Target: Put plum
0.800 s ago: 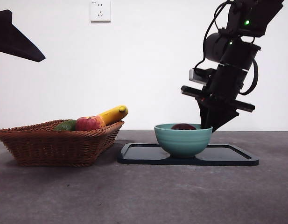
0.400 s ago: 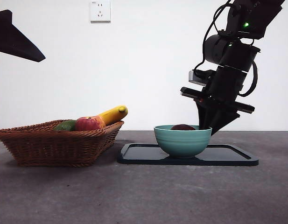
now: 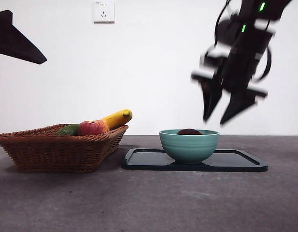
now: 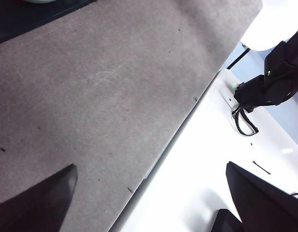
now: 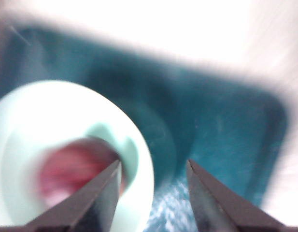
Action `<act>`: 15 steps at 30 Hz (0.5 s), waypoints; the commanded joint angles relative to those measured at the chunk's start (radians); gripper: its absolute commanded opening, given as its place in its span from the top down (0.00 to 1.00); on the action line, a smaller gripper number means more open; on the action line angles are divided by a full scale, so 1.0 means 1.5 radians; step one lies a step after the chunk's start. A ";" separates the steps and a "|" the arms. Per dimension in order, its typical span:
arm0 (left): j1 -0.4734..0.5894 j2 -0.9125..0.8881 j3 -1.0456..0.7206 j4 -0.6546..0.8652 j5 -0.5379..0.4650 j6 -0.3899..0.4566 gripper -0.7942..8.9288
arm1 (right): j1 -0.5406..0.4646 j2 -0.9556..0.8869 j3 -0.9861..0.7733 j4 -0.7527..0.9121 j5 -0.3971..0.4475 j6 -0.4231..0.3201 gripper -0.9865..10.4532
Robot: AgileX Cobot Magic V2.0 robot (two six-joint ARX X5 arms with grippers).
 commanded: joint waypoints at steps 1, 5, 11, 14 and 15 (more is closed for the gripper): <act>-0.004 0.003 0.005 0.004 0.002 0.001 0.41 | -0.002 -0.055 0.017 -0.005 -0.003 0.003 0.72; -0.004 0.003 0.005 0.005 0.002 0.001 0.41 | -0.001 -0.148 0.017 -0.045 -0.008 -0.013 0.72; -0.004 0.003 0.005 0.006 0.002 0.001 0.41 | 0.009 -0.281 0.016 -0.120 -0.009 -0.016 0.72; -0.004 0.003 0.005 0.005 0.002 0.001 0.41 | 0.013 -0.343 0.001 -0.147 -0.009 -0.016 0.72; -0.004 0.003 0.005 0.005 0.002 0.001 0.41 | 0.016 -0.363 -0.009 -0.151 -0.009 -0.016 0.72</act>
